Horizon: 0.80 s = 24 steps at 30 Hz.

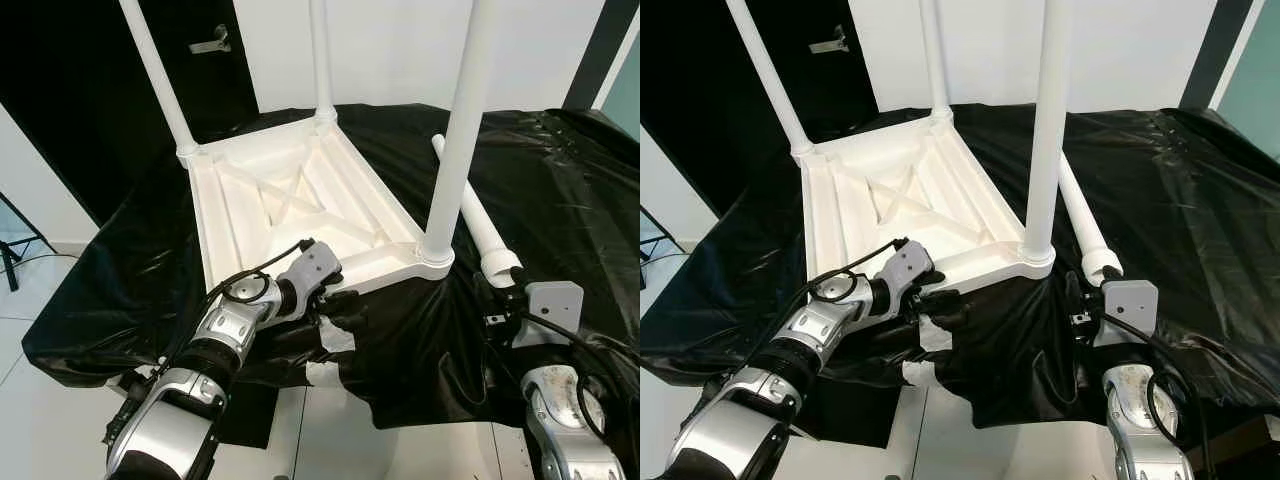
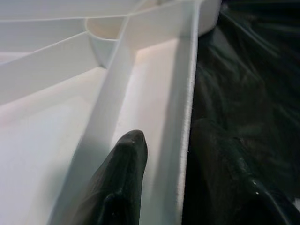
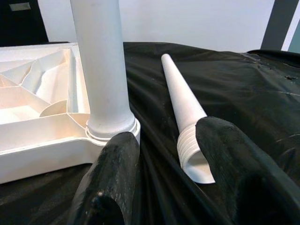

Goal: Building children table

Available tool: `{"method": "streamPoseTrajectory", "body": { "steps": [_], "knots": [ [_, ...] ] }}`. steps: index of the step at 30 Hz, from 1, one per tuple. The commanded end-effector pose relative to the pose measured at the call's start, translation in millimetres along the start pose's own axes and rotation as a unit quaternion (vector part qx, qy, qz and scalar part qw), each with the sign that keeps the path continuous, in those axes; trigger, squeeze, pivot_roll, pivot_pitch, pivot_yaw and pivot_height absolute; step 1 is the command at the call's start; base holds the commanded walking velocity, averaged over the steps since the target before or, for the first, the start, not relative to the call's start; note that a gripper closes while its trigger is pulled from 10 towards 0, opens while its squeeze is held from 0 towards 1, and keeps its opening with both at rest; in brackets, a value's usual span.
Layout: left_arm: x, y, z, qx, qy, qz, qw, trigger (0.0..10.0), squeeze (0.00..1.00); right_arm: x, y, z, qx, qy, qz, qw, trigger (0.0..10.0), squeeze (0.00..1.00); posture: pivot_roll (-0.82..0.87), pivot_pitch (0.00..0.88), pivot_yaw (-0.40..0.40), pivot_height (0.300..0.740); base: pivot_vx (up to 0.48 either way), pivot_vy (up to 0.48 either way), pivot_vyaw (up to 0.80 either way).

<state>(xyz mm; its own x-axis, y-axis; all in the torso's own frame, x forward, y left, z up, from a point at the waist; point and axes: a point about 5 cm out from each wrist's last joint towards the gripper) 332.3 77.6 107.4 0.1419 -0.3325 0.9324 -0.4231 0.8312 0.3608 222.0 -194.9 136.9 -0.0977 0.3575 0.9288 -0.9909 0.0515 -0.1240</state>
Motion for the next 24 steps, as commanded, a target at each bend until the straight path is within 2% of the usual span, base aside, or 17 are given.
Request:
{"method": "streamPoseTrajectory", "body": {
  "steps": [1, 4, 5, 8, 9, 14, 15, 16, 17, 19, 20, 22, 24],
  "knots": [
    [-14.1, 0.4, 10.5, -0.068, 0.029, -0.024, 0.997, 10.0, 0.00, -0.9, -1.2, -1.8, 0.002, -0.001, -0.003, 1.000, 10.0, 0.00, 0.07, 0.000, 0.055, 0.740, 0.000, 0.000, 0.00],
    [-27.3, -1.0, 12.0, -0.058, 0.016, -0.073, 0.995, 10.0, 0.00, -1.2, -2.6, -0.6, 0.002, 0.002, -0.003, 1.000, 10.0, 0.00, 0.07, 0.000, 0.054, 0.740, 0.000, 0.000, 0.00],
    [-30.2, -2.1, 15.2, -0.068, 0.016, -0.084, 0.994, 3.8, 0.00, -0.7, -3.8, 0.1, 0.001, 0.003, -0.003, 1.000, 10.0, 0.00, 0.07, 0.000, 0.054, 0.740, 0.000, 0.000, 0.00],
    [-31.5, -2.8, 17.6, -0.075, 0.017, -0.090, 0.993, 3.8, 0.00, -0.3, -4.6, 0.6, 0.001, 0.004, -0.002, 1.000, 10.0, 0.00, 0.07, 0.000, 0.054, 0.740, 0.000, 0.000, 0.00],
    [-31.5, -3.8, 22.9, -0.094, 0.017, -0.091, 0.991, 0.0, 0.00, 0.2, -5.6, 1.6, 0.000, 0.005, -0.001, 1.000, 10.0, 0.00, 0.07, 0.000, 0.054, 0.740, 0.000, 0.000, 0.00],
    [-31.5, -8.5, 33.7, -0.124, 0.007, -0.098, 0.987, 0.0, 0.00, 0.3, -6.6, 3.7, -0.002, 0.007, -0.001, 1.000, 10.0, 0.00, 0.06, 0.000, 0.054, 0.740, 0.000, 0.000, 0.00],
    [-31.0, -12.9, 37.9, -0.128, 0.006, -0.102, 0.986, 3.1, 0.00, 0.1, -6.8, 4.7, -0.003, 0.007, -0.001, 1.000, 10.0, 0.00, 0.06, 0.000, 0.053, 0.740, 0.000, 0.000, 0.00],
    [-30.2, -17.7, 43.0, -0.137, 0.003, -0.105, 0.985, 6.7, 0.00, -0.1, -6.8, 4.9, -0.002, 0.008, -0.002, 1.000, 10.0, 0.00, 0.06, 0.000, 0.052, 0.740, 0.000, 0.000, 0.00],
    [-29.4, -20.5, 46.3, -0.143, 0.002, -0.107, 0.984, 9.1, 0.00, -0.3, -6.7, 5.0, -0.002, 0.008, -0.002, 1.000, 10.0, 0.00, 0.06, 0.000, 0.052, 0.740, 0.000, 0.000, 0.00],
    [-28.8, -23.3, 50.7, -0.152, 0.001, -0.110, 0.982, 9.1, 0.00, -0.2, -6.8, 4.2, -0.001, 0.008, -0.002, 1.000, 10.0, 0.00, 0.06, 0.000, 0.052, 0.740, 0.000, 0.000, 0.00],
    [-28.6, -26.9, 56.4, -0.165, -0.003, -0.113, 0.980, 10.0, 0.00, 0.1, -7.1, 2.9, 0.002, 0.007, -0.002, 1.000, 10.0, 0.00, 0.06, 0.000, 0.053, 0.740, 0.000, 0.000, 0.00],
    [-28.4, -30.6, 62.4, -0.176, -0.006, -0.117, 0.977, 10.0, 0.00, 0.5, -7.4, 1.5, 0.004, 0.007, -0.002, 1.000, 10.0, 0.00, 0.06, 0.000, 0.053, 0.740, 0.000, 0.000, 0.00],
    [-24.4, -44.8, 70.1, -0.158, 0.003, -0.113, 0.981, 10.0, 0.00, 0.5, -7.5, 0.5, 0.007, 0.006, -0.002, 1.000, 10.0, 0.00, 0.06, 0.000, 0.057, 0.740, 0.000, 0.000, 0.00]
  ]
}}
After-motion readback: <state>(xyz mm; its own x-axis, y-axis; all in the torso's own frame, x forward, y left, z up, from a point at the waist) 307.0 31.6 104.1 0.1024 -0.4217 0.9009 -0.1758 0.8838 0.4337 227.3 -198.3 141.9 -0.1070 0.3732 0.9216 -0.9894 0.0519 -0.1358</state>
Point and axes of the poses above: a point about 5 cm out from each wrist's last joint towards the gripper, its own y axis pointing back from the gripper into the wrist, its own x axis along the axis of the wrist's last joint, z = x × y, and after that the axes turned 7 degrees about y, right-handed
